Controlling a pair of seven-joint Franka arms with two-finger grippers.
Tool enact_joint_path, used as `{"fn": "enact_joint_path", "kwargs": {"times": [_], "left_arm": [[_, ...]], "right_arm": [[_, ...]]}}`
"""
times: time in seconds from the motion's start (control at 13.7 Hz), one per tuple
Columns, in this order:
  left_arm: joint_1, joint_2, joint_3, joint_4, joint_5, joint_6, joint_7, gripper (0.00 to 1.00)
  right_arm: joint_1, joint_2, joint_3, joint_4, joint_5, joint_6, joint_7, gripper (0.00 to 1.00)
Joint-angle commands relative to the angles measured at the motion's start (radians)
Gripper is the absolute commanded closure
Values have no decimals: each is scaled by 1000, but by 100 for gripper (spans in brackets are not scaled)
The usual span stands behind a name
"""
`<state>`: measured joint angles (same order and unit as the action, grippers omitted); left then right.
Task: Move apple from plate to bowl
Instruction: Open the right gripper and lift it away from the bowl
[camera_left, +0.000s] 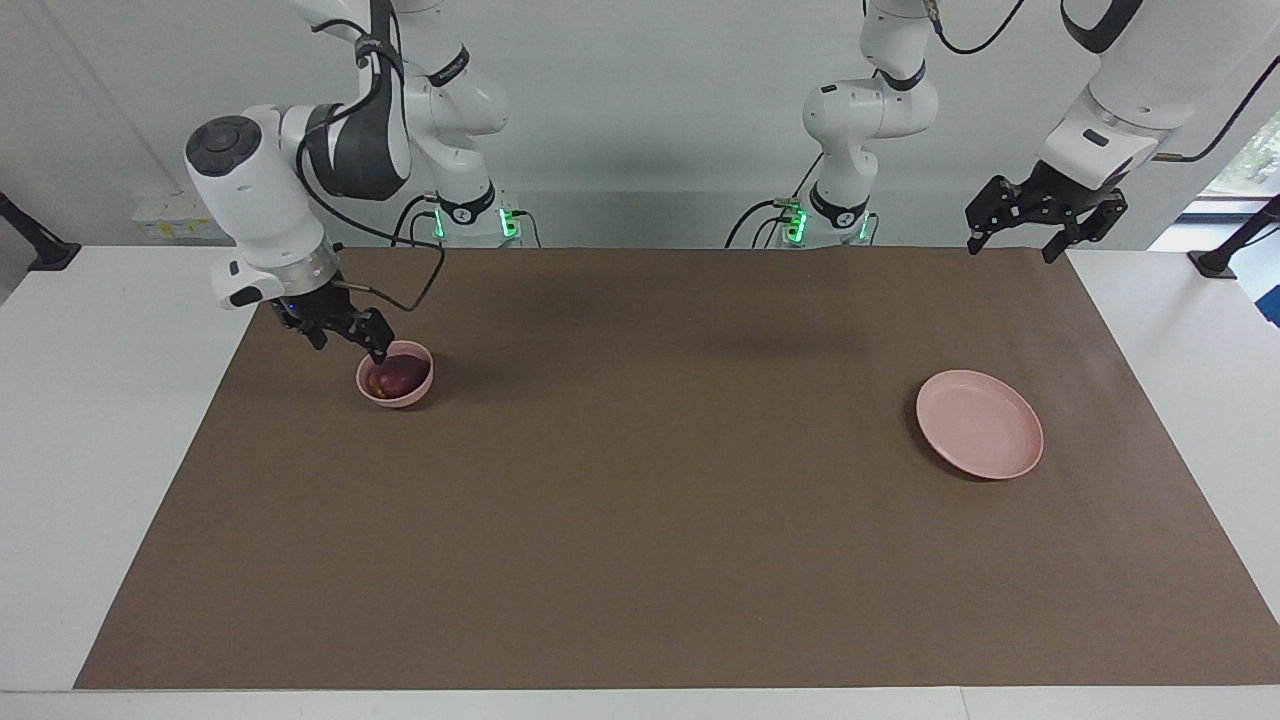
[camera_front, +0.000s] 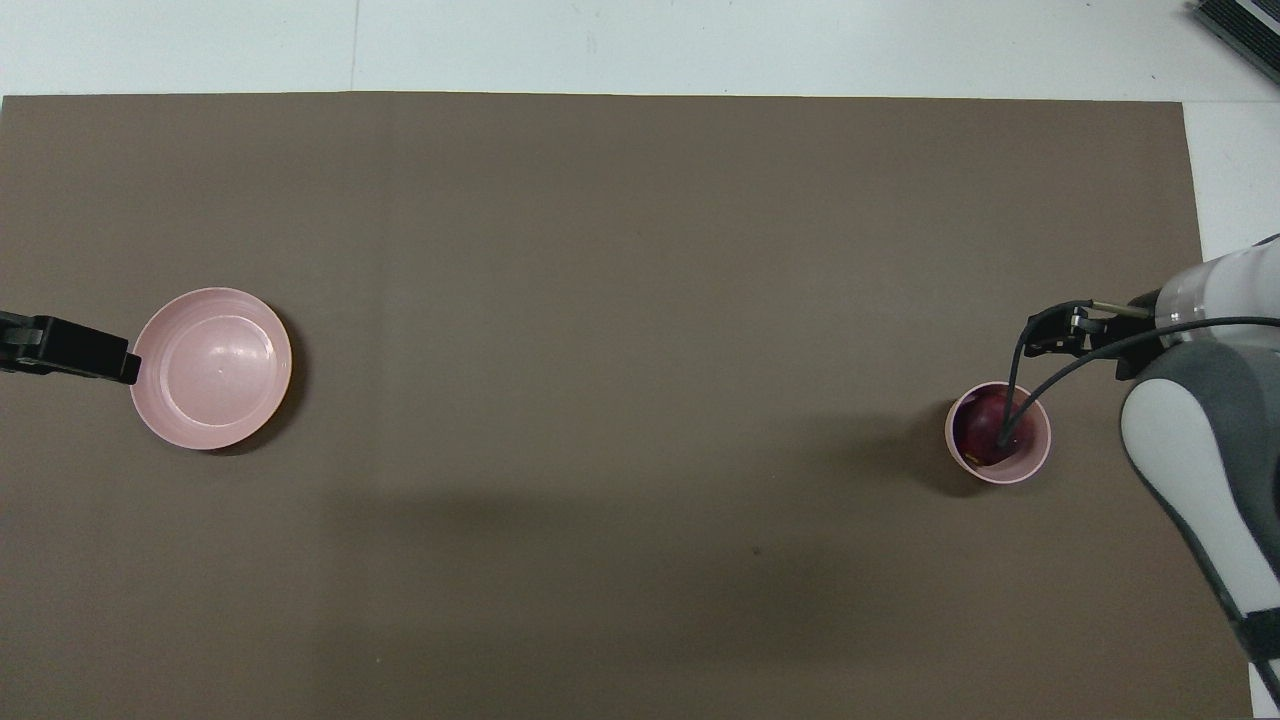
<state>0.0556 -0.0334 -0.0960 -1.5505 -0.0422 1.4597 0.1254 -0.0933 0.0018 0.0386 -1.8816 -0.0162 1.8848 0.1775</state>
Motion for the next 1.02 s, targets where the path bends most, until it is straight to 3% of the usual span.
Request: {"fn": "enact_joint_path", "kwargs": {"times": [0.0,0.29,0.44,0.58,0.73,0.95], "left_arm": [[4,9,-5,26,21,-22,2,0],[4,9,-5,26,21,-22,2,0],[4,9,-7,26,21,-22,2,0],[4,9,-5,26,21,-22,2,0],[4,9,-5,26,21,-22,2,0],[4,9,-5,26,21,-22,2,0]], "right_arm": [[-8,44,9,142,12,-81,-104,0],[-6,101,14,341,18,-266,-130,0],[1,99,14,389,18,-338,-130,0],[3,89,14,404,28,-365,-124,0],[6,44,14,337,30,-357,-116,0],[7,33,14,322,30,-354,-119,0]]}}
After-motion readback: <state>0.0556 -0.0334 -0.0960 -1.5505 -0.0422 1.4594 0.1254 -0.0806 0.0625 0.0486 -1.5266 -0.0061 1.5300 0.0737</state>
